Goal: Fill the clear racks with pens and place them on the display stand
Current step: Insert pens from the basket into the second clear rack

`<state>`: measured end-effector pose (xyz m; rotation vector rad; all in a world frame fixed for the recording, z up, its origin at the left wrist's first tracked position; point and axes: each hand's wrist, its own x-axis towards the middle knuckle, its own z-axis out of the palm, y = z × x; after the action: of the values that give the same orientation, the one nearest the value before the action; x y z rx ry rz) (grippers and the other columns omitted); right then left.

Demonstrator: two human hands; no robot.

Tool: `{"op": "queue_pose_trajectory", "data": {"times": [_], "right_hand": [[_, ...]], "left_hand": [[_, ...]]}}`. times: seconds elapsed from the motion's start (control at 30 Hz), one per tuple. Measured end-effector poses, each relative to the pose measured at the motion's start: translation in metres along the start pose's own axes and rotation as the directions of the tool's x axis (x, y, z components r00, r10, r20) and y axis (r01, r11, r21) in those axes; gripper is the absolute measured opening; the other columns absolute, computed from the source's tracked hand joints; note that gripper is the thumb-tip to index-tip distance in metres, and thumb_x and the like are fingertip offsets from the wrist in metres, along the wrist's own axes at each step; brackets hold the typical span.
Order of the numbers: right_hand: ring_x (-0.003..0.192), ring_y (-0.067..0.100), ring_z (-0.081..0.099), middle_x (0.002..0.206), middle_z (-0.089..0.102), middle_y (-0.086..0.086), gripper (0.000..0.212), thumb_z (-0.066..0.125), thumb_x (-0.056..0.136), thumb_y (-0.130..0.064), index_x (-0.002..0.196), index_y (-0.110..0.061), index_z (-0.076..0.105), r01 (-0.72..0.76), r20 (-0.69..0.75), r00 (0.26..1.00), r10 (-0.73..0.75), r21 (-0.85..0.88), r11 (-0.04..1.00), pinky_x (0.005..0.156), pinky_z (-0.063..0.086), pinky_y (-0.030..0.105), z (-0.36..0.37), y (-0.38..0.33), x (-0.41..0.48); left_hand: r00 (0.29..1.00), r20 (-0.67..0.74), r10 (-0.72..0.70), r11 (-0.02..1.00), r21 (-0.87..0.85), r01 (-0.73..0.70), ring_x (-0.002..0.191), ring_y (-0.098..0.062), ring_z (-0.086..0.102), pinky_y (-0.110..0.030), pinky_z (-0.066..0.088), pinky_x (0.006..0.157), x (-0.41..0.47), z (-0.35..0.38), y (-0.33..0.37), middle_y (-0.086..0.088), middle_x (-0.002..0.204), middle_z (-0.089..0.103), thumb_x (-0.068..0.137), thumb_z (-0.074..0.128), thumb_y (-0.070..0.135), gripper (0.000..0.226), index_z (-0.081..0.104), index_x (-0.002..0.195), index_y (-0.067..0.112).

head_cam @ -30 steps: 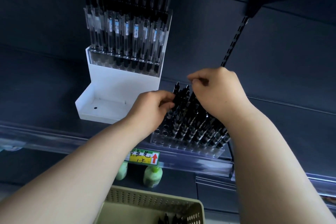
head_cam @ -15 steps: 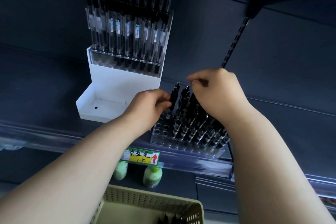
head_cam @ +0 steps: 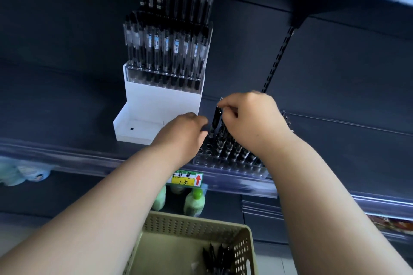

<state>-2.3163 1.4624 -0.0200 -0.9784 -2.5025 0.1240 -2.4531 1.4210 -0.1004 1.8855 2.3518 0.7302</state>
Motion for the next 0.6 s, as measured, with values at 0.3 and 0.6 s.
{"op": "queue_pose_trajectory", "data": {"times": [0.3,0.6], "right_hand": [[0.101,0.029,0.053,0.097,0.068,0.009,0.029,0.046,0.089,-0.019,0.107,-0.018,0.068,-0.027,0.179,0.983,0.039,-0.064,0.998,0.086,0.043,0.035,0.033,-0.018,-0.06],[0.107,0.028,0.06,0.116,0.064,0.012,0.03,0.048,0.089,-0.014,0.115,-0.009,0.062,-0.465,0.613,0.633,0.473,-0.187,0.865,0.089,0.048,0.034,0.147,-0.009,-0.164]], "left_hand": [[0.987,0.156,0.036,0.975,0.21,-0.069,0.108,-0.028,0.051,-0.035,0.048,0.078,-0.053,-0.002,0.005,-0.006,0.11,0.055,0.093,0.048,0.023,0.026,0.05,0.117,0.017],[0.859,0.487,-0.16,0.943,0.334,-0.014,0.115,-0.03,0.052,-0.038,0.045,0.087,-0.135,0.065,-0.006,-0.009,0.123,0.051,0.09,0.046,0.008,0.03,0.05,0.118,0.013]]}}
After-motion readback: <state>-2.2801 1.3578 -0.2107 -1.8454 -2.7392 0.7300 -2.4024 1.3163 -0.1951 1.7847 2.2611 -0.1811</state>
